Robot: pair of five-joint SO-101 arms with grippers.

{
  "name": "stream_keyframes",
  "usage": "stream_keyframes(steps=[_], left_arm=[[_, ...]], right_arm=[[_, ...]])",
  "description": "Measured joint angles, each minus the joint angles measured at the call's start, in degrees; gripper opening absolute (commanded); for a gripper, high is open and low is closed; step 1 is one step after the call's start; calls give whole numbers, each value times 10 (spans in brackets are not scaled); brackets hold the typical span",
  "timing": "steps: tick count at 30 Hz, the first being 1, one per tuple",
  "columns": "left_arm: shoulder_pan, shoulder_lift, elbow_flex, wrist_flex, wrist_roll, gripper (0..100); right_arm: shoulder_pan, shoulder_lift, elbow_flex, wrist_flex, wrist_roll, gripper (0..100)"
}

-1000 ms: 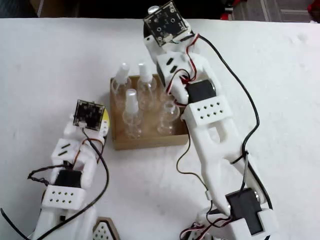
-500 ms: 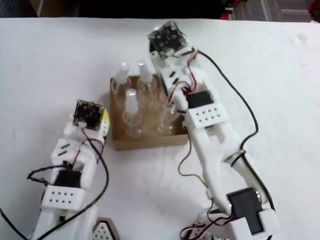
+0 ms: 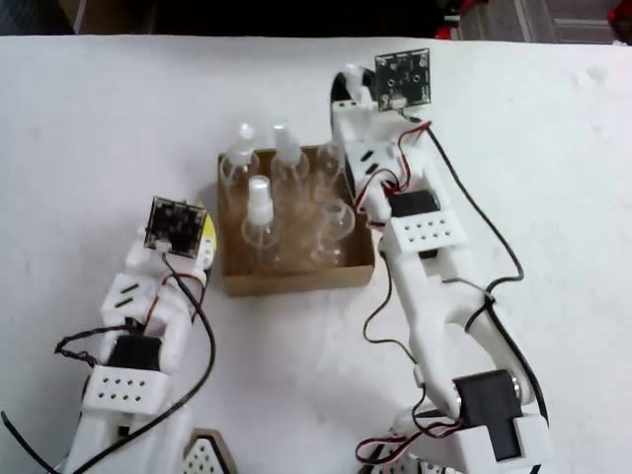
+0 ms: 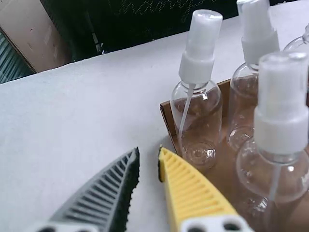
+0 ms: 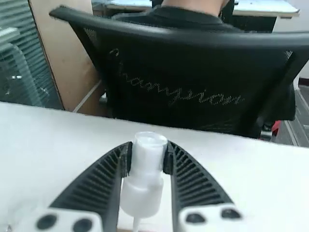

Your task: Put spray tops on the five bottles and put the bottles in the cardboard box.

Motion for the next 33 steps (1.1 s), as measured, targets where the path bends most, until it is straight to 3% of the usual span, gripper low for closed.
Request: stream_keyframes(steps=[5, 13, 33], left_arm=[[0, 0, 0, 0, 0, 68], [0, 0, 0, 0, 0, 68], [0, 0, 0, 0, 0, 68]], right_arm=[[-1, 0, 37, -28, 0, 15], [-1, 0, 121, -163, 0, 15], [-19, -1, 168, -182, -1, 15]])
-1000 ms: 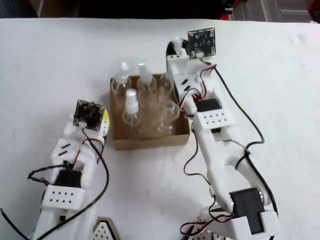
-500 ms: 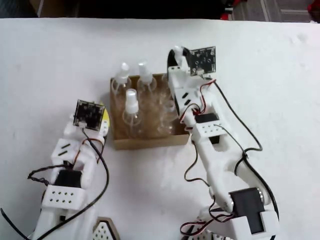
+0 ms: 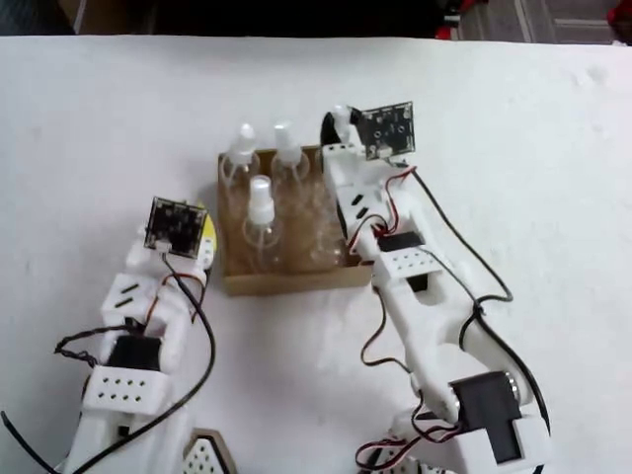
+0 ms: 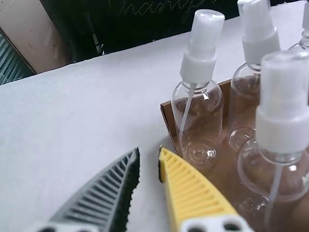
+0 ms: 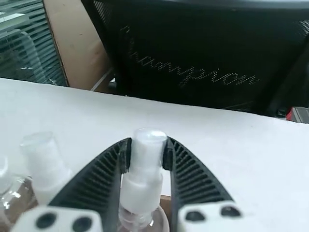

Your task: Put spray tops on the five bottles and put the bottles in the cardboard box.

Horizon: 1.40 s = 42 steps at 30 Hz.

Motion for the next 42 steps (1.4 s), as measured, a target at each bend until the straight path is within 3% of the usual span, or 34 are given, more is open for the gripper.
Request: stream_keyframes(steps=[18, 26, 35, 42], left_arm=[[0, 0, 0, 0, 0, 68], [0, 0, 0, 0, 0, 68], [0, 0, 0, 0, 0, 68], [0, 0, 0, 0, 0, 68]], right_arm=[[-11, -2, 18, -1, -1, 19], [-23, 0, 26, -1, -1, 223], [-24, -11, 30, 1, -1, 211], [-23, -144, 30, 110, -1, 212]])
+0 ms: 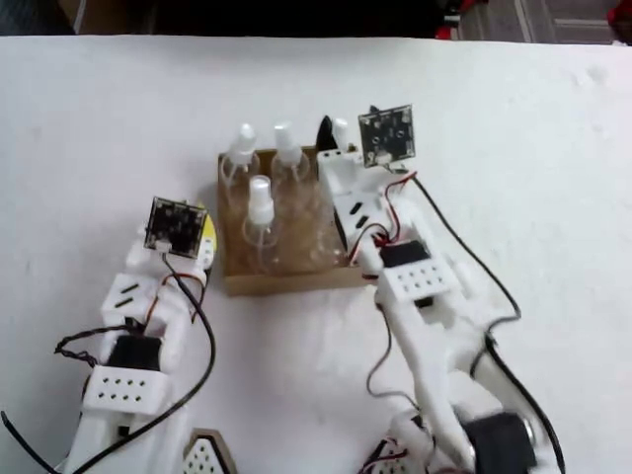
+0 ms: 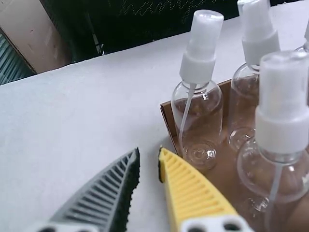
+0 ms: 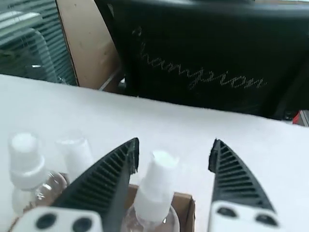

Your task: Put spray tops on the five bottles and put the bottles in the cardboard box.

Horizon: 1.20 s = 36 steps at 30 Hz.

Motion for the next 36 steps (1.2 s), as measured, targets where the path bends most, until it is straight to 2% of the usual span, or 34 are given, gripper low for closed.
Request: stream_keyframes(steps=[8, 16, 22, 26, 32, 36], left_arm=[[0, 0, 0, 0, 0, 68], [0, 0, 0, 0, 0, 68], [0, 0, 0, 0, 0, 68], [0, 0, 0, 0, 0, 68], [0, 0, 0, 0, 0, 68], [0, 0, 0, 0, 0, 68]], right_arm=[[39, -180, 0, 187, -1, 212], [146, -306, 0, 372, -4, 211], [227, -405, 0, 547, -4, 211], [277, -422, 0, 644, -5, 211], [340, -361, 0, 706, -89, 211], [343, -291, 0, 709, -169, 212]])
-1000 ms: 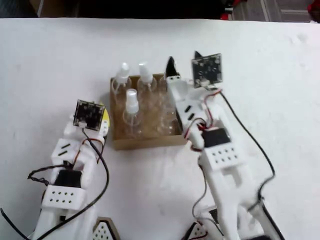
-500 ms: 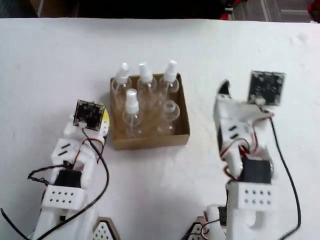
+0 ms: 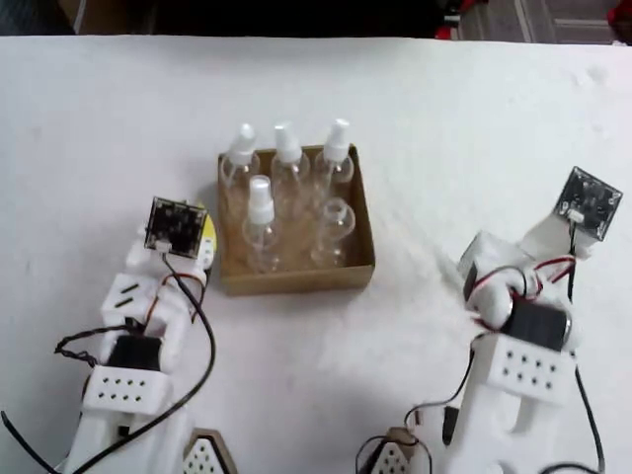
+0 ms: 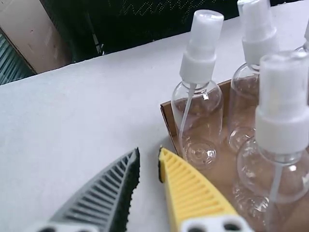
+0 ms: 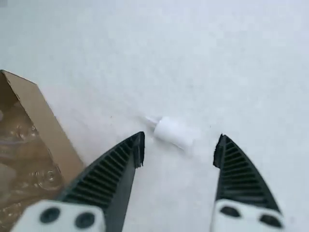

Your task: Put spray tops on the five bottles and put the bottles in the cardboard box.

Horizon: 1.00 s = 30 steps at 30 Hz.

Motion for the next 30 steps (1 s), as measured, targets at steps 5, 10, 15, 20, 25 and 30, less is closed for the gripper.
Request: stream_keyframes(steps=[5, 10, 15, 20, 25, 30], left_arm=[[0, 0, 4, 0, 0, 68], [0, 0, 4, 0, 0, 68], [0, 0, 4, 0, 0, 68], [0, 0, 4, 0, 0, 68], [0, 0, 4, 0, 0, 68], [0, 0, 4, 0, 0, 68]], right_arm=[[-2, 87, -15, 0, -53, 212], [3, 167, -25, 0, -60, 212], [52, 244, -25, -40, -60, 194], [81, 285, -25, -45, -60, 5], [91, 284, -34, -29, -60, 23], [51, 265, -59, 16, -59, 16]])
